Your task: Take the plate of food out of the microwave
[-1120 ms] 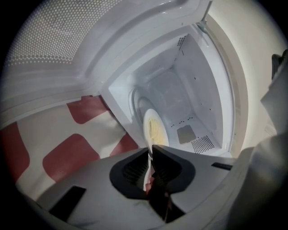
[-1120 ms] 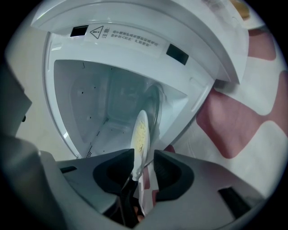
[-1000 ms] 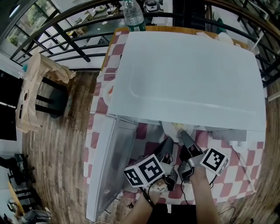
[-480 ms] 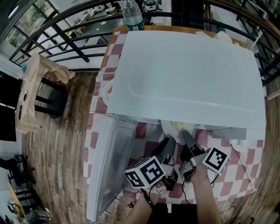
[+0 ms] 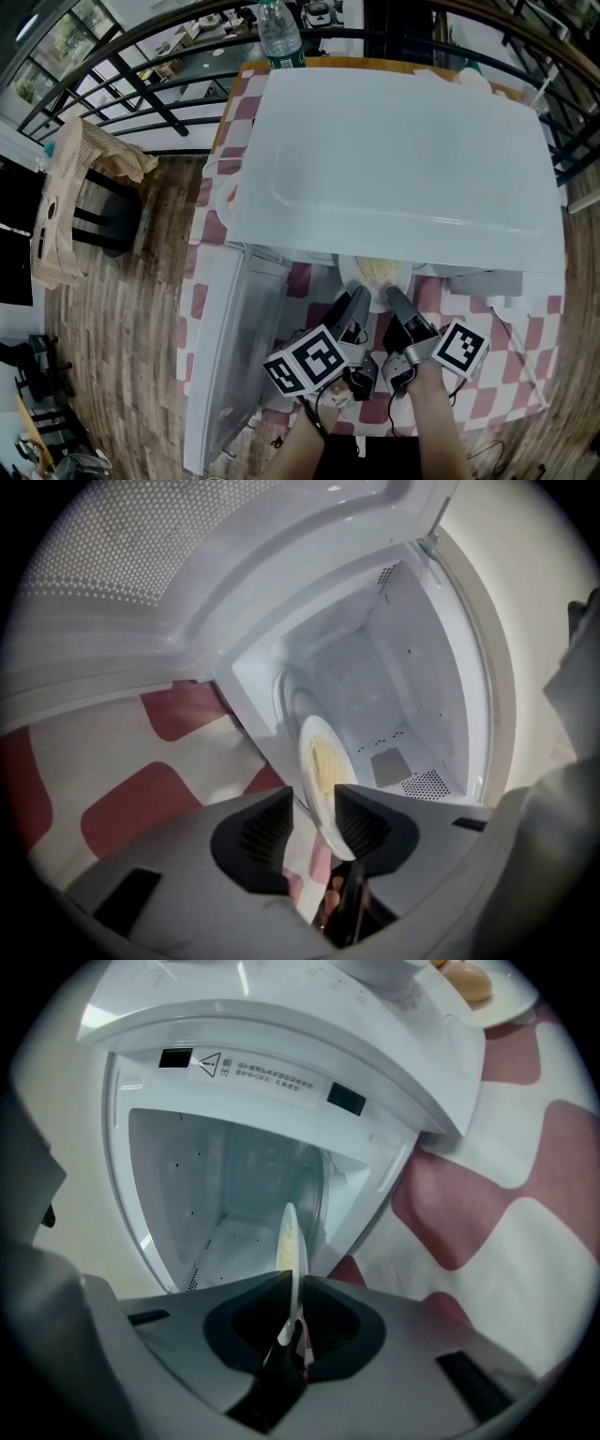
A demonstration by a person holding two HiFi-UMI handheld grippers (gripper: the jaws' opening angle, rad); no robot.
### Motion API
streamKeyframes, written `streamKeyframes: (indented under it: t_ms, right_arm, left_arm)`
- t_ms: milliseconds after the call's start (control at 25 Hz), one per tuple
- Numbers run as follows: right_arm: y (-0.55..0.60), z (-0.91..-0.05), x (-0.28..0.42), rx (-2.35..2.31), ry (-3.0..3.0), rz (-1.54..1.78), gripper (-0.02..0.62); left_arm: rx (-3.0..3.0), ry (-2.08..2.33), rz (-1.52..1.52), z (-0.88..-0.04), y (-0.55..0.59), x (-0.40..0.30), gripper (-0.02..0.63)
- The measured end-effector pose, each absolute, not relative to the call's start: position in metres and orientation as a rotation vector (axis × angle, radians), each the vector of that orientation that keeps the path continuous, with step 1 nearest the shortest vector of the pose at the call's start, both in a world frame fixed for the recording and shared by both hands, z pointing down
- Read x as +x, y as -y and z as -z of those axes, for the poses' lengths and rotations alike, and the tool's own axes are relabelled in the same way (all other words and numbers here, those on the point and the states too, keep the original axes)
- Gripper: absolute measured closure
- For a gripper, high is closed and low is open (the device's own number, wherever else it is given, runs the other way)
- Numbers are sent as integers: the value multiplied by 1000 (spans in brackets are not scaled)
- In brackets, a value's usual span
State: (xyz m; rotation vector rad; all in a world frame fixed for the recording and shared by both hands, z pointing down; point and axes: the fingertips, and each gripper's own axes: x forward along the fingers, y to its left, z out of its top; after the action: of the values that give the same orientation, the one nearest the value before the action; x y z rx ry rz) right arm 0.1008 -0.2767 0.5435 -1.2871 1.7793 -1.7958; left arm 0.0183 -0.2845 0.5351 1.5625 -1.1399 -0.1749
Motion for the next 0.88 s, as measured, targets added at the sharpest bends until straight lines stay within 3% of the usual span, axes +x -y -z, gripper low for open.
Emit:
streamKeyframes:
  t_ms: [120, 880]
  right_arm:
    - [273, -544, 99, -1293, -1805, 1790, 554]
    - [238, -513, 115, -1304, -1806, 1755, 549]
  left_arm:
    - [1574, 1141, 160, -537, 285, 19, 540]
    - [1620, 1044, 257, -499, 253, 37, 558]
